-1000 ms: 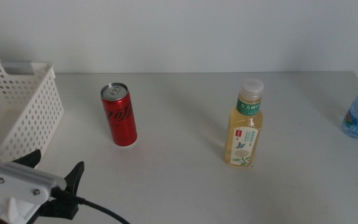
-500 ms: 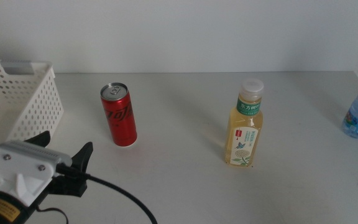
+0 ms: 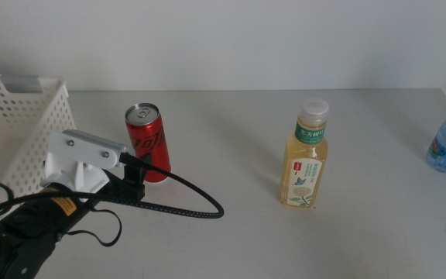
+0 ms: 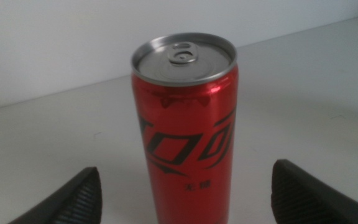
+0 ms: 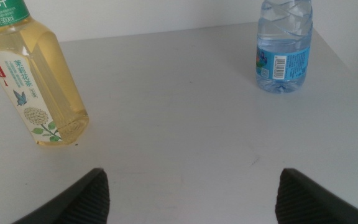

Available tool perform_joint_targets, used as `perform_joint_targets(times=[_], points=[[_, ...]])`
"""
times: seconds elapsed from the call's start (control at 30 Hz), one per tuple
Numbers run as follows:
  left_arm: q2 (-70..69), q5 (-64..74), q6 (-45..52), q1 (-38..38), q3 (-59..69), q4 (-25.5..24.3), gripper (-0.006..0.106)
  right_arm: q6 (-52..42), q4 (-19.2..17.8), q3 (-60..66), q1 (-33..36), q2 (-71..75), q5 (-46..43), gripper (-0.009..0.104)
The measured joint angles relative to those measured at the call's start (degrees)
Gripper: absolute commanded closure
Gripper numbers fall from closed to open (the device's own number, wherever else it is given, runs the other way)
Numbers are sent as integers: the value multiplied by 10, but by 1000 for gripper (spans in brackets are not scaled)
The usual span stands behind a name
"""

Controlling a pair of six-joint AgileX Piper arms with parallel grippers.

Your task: Use arms to grab the bottles and put them into the dustbin to the left of the table.

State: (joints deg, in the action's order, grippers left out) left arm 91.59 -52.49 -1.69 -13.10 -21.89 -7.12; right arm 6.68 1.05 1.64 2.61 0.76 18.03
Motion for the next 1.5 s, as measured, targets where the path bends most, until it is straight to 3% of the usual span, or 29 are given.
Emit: perform_joint_targets(times=[0.27, 0.87, 1.0, 1.17, 1.27, 1.4, 1.5], points=[[88, -7, -35, 0, -69, -41, 7, 0, 0, 0, 0, 0, 0, 22], [234, -9, -50, 0, -206, -33, 9, 0, 0, 0, 0, 0, 0, 22], [245, -9, -51, 0, -218, -22, 24, 0, 0, 0, 0, 0, 0, 22], [244, -7, -58, 0, -217, -44, 60, 0, 0, 0, 0, 0, 0, 22], [235, 12, -64, 0, -217, -62, 77, 0, 0, 0, 0, 0, 0, 22], [202, 80, -66, 0, -217, -69, 90, 0, 0, 0, 0, 0, 0, 22], [168, 132, -68, 0, -217, -53, 94, 0, 0, 0, 0, 0, 0, 22]])
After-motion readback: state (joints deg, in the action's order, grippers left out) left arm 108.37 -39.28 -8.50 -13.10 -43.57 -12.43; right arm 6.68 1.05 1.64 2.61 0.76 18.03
